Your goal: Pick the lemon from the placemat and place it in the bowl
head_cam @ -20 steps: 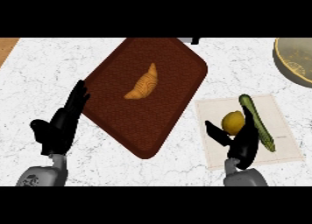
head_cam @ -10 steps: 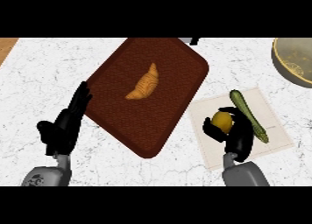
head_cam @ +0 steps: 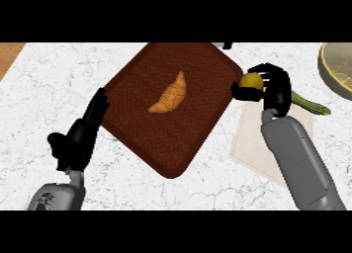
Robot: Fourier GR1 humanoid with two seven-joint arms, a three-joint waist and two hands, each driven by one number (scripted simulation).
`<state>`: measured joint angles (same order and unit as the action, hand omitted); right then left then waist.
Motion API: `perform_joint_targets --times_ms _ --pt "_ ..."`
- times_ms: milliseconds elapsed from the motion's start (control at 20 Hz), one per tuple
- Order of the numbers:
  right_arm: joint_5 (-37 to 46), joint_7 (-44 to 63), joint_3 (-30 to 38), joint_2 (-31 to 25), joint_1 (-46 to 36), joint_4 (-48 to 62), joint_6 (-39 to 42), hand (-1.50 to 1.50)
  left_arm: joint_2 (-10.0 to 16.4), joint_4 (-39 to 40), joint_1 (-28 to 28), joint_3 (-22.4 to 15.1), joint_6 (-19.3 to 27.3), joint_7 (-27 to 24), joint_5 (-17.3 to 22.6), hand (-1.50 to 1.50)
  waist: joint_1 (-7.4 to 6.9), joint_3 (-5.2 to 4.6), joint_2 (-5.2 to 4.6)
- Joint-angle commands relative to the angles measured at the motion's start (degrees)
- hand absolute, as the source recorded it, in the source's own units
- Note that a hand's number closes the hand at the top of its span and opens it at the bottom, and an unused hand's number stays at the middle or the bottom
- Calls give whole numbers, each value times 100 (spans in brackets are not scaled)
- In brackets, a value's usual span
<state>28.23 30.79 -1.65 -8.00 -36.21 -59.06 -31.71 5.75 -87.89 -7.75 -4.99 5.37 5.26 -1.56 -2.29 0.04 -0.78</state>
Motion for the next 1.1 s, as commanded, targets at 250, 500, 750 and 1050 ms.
perform_joint_targets --times_ms 250,500,750,1050 --pt "427 -1164 196 -113 -1693 1086 -786 150 -149 249 -441 -13 -15 -13 -13 0 110 -7 14" --pt "1183 -441 60 -527 -2485 1406 -733 150 -173 194 -75 -20 6 -265 -72 0 156 -12 59" --pt "1764 590 -38 -767 -3074 1642 -301 150 15 -67 -163 206 -150 34 117 0 190 -10 85" --pt "2015 1075 208 -1162 -3914 2267 -60 150 -83 -253 -169 110 -95 180 43 0 143 -8 67"
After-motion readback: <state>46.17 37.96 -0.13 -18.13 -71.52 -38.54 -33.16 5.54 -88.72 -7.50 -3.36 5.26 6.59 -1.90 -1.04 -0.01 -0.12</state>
